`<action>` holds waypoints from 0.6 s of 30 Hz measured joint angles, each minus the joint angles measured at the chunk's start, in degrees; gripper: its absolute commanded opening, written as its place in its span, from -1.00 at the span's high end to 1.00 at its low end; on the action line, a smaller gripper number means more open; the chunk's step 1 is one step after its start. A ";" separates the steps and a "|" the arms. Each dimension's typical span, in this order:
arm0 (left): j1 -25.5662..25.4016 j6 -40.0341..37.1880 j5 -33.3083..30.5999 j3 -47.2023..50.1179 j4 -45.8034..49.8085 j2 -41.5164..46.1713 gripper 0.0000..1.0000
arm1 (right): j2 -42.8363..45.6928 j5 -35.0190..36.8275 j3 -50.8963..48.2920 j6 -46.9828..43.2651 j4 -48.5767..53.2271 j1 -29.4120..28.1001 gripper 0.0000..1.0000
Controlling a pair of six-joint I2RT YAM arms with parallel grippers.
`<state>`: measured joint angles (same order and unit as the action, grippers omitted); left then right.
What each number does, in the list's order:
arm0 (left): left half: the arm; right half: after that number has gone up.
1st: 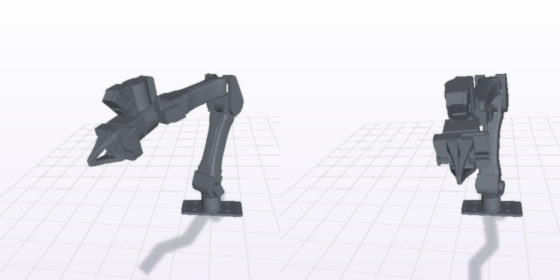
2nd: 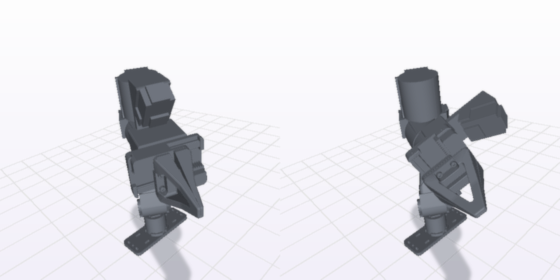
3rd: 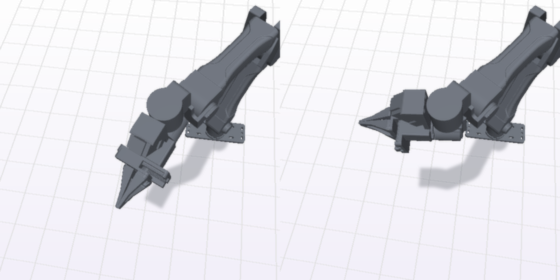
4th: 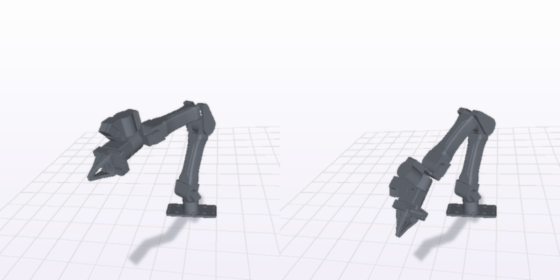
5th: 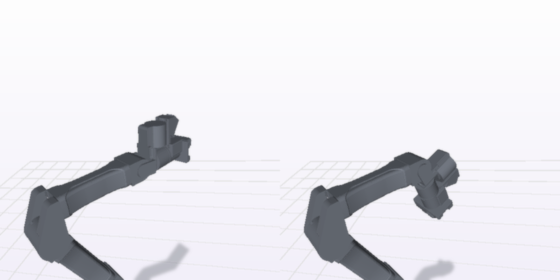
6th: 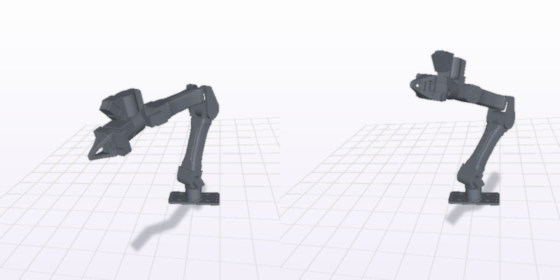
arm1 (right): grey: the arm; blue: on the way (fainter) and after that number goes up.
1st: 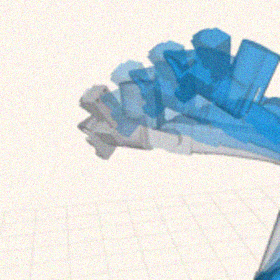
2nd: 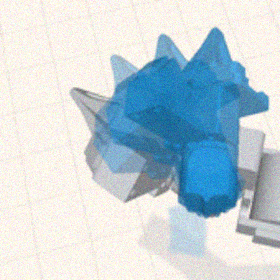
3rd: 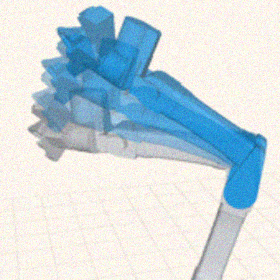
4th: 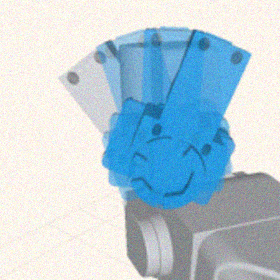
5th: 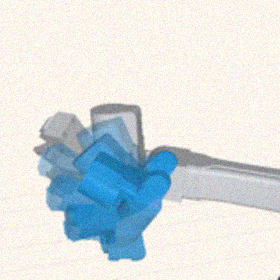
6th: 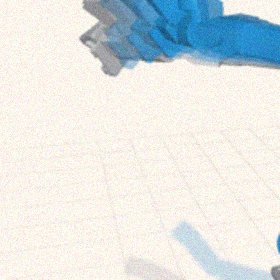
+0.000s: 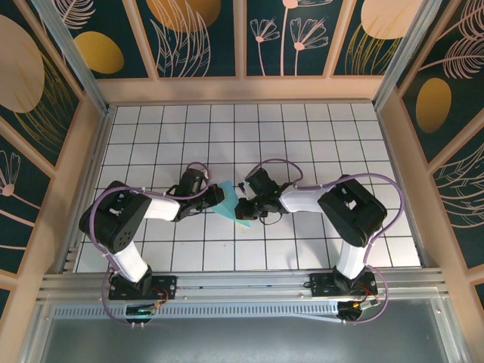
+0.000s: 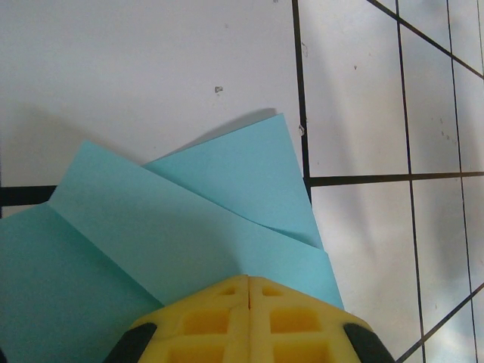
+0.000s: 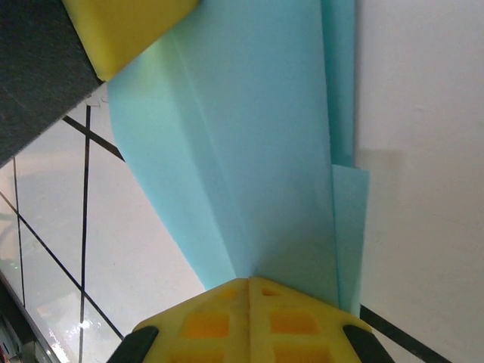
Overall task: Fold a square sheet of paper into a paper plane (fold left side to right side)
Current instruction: Fourth fold the wing at the center of the table.
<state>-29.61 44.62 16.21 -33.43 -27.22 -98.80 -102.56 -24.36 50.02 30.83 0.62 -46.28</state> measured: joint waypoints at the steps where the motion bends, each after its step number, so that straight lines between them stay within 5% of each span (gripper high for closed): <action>1: 0.00 0.00 -0.02 0.00 0.00 0.00 1.00 | 0.17 0.24 0.00 -0.02 0.52 -0.02 1.00; 18: -0.04 0.00 -0.22 -0.24 0.44 0.00 1.00 | 3.58 1.44 -2.78 0.00 3.30 -0.07 1.00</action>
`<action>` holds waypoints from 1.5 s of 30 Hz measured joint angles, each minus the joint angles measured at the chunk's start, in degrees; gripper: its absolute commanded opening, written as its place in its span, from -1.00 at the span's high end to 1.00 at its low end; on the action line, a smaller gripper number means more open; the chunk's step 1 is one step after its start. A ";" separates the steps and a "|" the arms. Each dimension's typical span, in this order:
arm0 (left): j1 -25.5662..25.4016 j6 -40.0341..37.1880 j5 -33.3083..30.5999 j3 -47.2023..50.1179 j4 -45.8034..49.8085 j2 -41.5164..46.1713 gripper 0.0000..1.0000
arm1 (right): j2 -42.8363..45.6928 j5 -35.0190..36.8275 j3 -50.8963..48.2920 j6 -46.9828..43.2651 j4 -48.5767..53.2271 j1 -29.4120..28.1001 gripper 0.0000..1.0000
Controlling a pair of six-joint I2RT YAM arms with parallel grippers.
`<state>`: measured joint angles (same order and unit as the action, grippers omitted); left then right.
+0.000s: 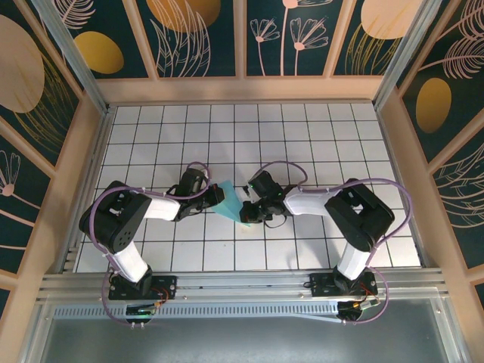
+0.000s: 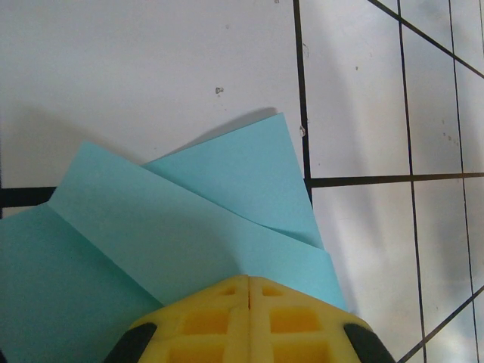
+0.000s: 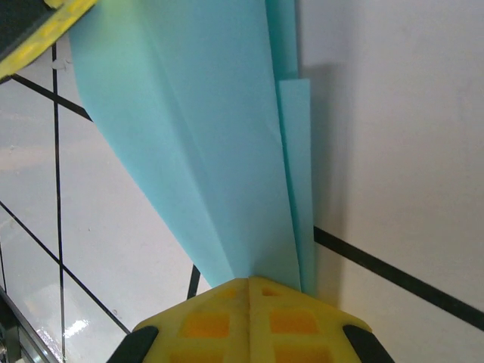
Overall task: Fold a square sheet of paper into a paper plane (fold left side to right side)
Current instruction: Fourth fold the wing at the center of the table.
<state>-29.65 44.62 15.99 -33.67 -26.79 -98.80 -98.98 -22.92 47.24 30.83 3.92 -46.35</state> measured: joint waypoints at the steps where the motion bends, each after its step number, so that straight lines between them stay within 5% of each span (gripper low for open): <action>1: 0.00 0.00 0.00 0.00 0.00 0.00 1.00 | 0.26 0.04 -0.20 0.00 0.22 0.00 1.00; 32: 0.04 -0.09 0.02 -0.50 0.98 0.17 0.91 | 7.82 1.55 -4.79 -0.50 8.26 0.35 1.00; 40: 0.39 -0.98 -0.02 -0.90 5.77 5.97 0.51 | 15.96 4.85 -3.17 -5.05 10.99 4.28 0.30; 45: 0.44 -1.27 -2.32 -1.84 8.02 15.19 0.21 | 15.37 5.09 -2.58 -9.09 5.92 4.74 0.11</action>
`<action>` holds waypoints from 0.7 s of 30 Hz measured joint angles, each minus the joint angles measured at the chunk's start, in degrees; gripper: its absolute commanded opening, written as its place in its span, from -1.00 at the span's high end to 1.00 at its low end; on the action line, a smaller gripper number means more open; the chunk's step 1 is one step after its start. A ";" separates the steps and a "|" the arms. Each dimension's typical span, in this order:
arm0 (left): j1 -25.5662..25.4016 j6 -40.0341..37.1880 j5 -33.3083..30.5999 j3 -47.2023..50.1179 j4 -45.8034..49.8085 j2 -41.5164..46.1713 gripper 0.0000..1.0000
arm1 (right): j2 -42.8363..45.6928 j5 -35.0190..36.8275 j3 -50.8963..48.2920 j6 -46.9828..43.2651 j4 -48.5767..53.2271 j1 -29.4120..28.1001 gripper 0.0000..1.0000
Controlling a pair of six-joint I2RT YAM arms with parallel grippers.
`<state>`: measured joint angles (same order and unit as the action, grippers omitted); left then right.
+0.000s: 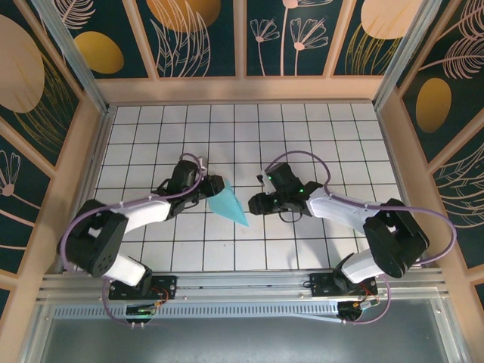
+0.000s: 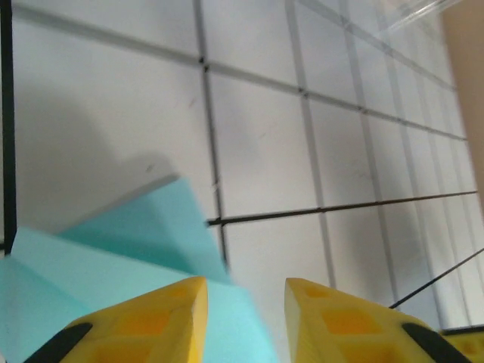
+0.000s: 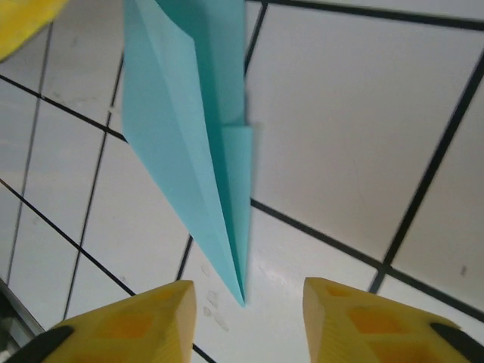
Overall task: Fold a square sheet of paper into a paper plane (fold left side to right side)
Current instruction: Fourth fold the wing at the center of the table, then turn over the paper at the center of the table.
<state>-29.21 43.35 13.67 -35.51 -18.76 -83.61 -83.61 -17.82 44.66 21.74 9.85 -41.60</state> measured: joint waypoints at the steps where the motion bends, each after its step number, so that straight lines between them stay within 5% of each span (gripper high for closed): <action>1: 0.00 -0.11 -1.03 0.02 0.59 2.16 0.15 | -0.83 -0.22 0.17 -0.74 -1.25 0.00 0.11; 10: 0.00 -0.02 -12.20 7.41 4.79 20.39 -0.24 | -13.46 -3.72 6.10 -6.47 -7.72 0.00 0.19; 21: 0.02 0.63 -18.32 11.67 9.18 26.80 -0.32 | -19.32 -7.80 8.61 -8.15 -10.01 0.00 0.43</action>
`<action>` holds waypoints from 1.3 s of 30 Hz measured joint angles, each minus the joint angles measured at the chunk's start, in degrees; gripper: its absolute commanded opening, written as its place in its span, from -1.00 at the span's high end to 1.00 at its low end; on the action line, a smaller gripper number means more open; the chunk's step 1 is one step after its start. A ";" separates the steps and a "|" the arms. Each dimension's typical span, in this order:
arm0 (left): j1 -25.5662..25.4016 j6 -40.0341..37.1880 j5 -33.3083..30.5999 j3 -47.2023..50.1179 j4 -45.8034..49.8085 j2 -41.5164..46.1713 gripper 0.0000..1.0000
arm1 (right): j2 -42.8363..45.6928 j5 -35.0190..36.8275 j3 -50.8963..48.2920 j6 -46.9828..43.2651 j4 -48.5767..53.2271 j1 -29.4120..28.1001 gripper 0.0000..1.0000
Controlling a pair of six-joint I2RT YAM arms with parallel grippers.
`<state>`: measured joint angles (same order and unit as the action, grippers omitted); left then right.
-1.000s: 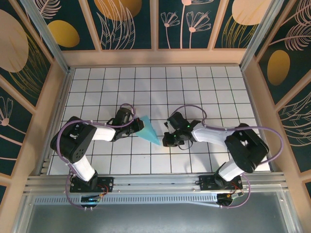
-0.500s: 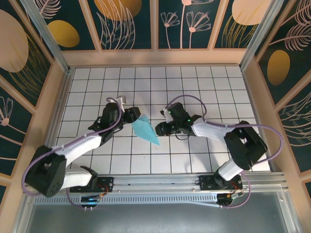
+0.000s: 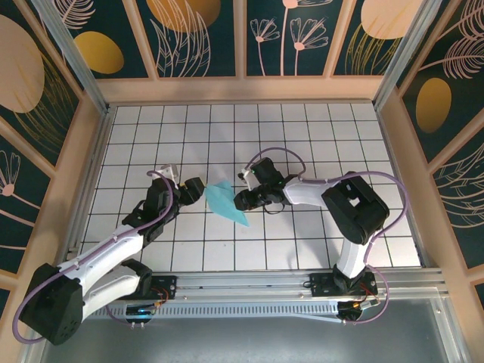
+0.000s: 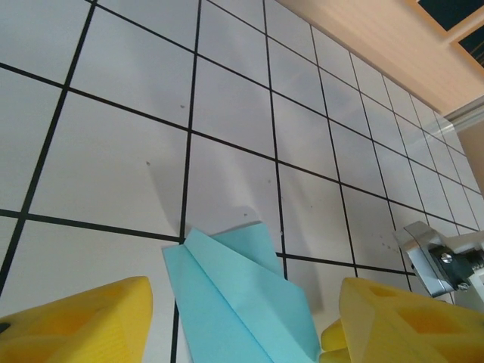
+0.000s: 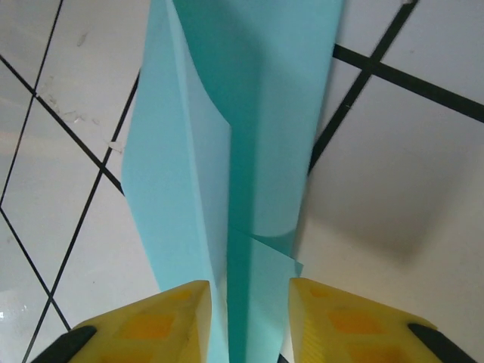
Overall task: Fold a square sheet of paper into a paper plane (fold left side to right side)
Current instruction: Turn over the paper at the center of the table.
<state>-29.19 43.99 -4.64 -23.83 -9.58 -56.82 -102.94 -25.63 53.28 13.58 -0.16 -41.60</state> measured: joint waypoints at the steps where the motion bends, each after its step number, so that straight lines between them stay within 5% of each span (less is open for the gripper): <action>1: -0.02 0.00 -0.22 0.00 0.07 0.00 -0.33 | -0.04 -0.31 0.00 0.00 -0.28 0.00 0.47; 13: -0.02 0.00 -0.37 0.00 -0.02 0.00 -0.35 | -0.66 -3.26 0.02 0.74 -3.15 0.00 0.66; 18: -0.02 0.02 -0.13 0.00 -0.46 0.00 -0.36 | -1.62 -4.11 0.04 1.66 -3.52 0.00 1.00; 24: 0.00 0.87 1.44 0.00 -1.07 0.44 -0.39 | -0.66 -4.48 -0.07 1.97 -3.93 0.28 1.00; 32: 0.00 3.41 8.87 -0.04 -9.09 3.78 -0.50 | 17.42 -6.27 -3.96 3.65 -6.45 6.67 1.00; 39: 0.00 6.82 21.29 -1.18 -21.33 2.60 -0.40 | 30.95 -13.42 -6.56 8.26 -12.59 13.22 1.00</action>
<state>-29.19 50.81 16.64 -25.02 -30.92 -54.22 -71.99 -39.05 46.72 21.85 -12.75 -28.38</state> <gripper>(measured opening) 0.720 0.049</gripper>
